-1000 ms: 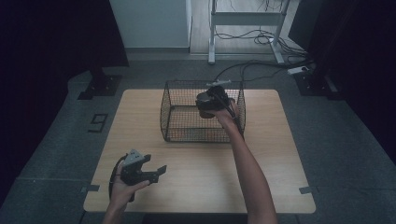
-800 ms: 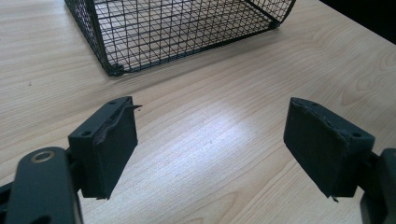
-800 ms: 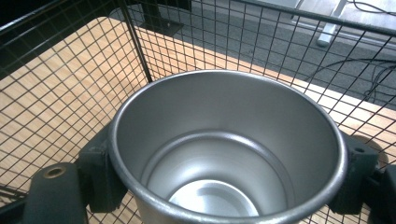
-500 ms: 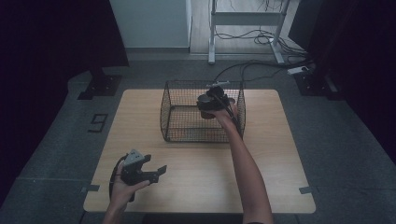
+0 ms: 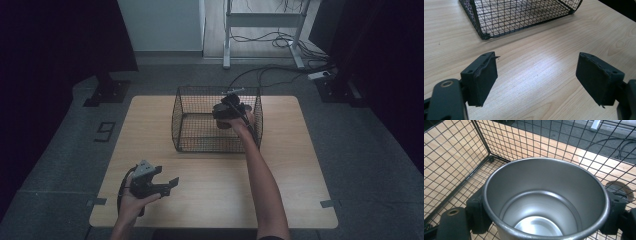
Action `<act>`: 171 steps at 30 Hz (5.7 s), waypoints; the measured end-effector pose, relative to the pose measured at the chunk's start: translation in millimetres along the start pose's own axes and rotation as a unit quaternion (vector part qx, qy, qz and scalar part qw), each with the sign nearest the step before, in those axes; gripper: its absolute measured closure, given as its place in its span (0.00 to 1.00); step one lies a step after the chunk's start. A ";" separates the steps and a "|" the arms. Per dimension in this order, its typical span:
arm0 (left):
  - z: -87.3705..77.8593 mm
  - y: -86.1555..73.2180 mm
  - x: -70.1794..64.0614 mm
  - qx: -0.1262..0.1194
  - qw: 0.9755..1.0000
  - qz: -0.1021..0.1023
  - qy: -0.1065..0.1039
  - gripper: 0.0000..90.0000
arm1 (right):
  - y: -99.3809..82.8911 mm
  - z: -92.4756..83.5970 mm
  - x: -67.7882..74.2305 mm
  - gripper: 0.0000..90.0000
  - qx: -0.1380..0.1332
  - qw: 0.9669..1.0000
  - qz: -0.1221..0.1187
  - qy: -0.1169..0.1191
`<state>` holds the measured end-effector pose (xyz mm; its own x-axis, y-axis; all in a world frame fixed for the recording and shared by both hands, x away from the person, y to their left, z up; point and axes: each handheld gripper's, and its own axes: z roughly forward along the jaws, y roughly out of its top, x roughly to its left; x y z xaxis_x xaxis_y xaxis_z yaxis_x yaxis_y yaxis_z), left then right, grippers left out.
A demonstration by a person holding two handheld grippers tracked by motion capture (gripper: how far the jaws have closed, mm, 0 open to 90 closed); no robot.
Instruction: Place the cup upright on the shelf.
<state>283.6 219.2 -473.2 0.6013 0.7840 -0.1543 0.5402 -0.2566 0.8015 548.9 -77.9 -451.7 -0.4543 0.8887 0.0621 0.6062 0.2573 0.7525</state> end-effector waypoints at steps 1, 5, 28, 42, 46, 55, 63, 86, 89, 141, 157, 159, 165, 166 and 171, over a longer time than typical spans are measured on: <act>0.0 0.1 -0.2 0.000 1.000 0.000 0.000 0.20 | 0.0 0.7 -0.4 0.20 0.002 1.000 0.000 0.000; 0.0 0.1 -0.3 0.001 1.000 0.001 0.000 0.20 | 0.4 3.8 -1.1 0.20 0.009 1.000 0.000 -0.002; -0.8 0.3 -0.1 0.000 1.000 0.000 -0.004 0.20 | 1.0 28.5 -7.0 0.20 0.056 0.998 -0.009 -0.006; -1.0 1.0 -0.6 0.000 1.000 0.001 -0.007 0.20 | -1.6 36.5 -7.7 0.20 0.077 0.997 -0.016 -0.020; -0.4 1.2 -1.6 -0.002 1.000 0.001 -0.007 0.20 | -1.9 37.9 -7.8 0.20 0.081 0.996 -0.020 -0.021; -0.1 1.4 -1.9 -0.001 1.000 0.002 -0.008 0.20 | -1.6 37.5 -8.8 0.20 0.086 0.996 -0.022 -0.016; -2.0 2.0 -1.2 -0.004 1.000 0.001 -0.006 0.20 | -2.6 31.6 -8.6 0.20 0.108 0.993 -0.036 -0.012; -7.3 3.8 -1.3 -0.012 1.000 0.002 -0.006 0.20 | -1.3 16.5 -11.4 0.14 0.137 0.990 -0.037 -0.008; -7.3 3.8 -1.3 -0.012 1.000 0.002 -0.006 0.20 | -1.8 14.8 -11.9 0.14 0.144 0.989 -0.039 -0.003; 4.0 2.3 -8.2 0.005 1.000 0.011 -0.004 0.20 | -82.1 -135.4 9.5 0.16 -0.078 0.994 -0.037 0.063; 9.4 0.6 -9.7 0.015 1.000 0.013 0.000 0.20 | -174.5 -173.6 -10.1 0.19 -0.101 0.994 -0.022 0.038; 9.8 0.7 -10.2 0.016 1.000 0.014 0.001 0.20 | -180.6 -174.2 -11.3 0.19 -0.097 0.994 -0.022 0.037; 12.5 -0.2 -10.3 0.021 1.000 0.015 0.005 0.20 | -215.4 -169.0 -22.0 0.19 -0.076 0.997 0.000 0.031; 12.9 -0.3 -10.3 0.022 1.000 0.014 0.005 0.20 | -218.7 -167.6 -23.0 0.19 -0.075 0.997 0.004 0.030; 14.2 -0.9 -9.9 0.024 1.000 0.015 0.006 0.20 | -224.0 -163.6 -27.3 0.19 -0.065 0.998 0.006 0.024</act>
<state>285.6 203.6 -480.6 0.6104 0.7823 -0.1241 0.5501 -0.3060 0.7770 318.7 -221.9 -514.7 -0.4813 0.8708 0.1004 0.5225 0.1931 0.8304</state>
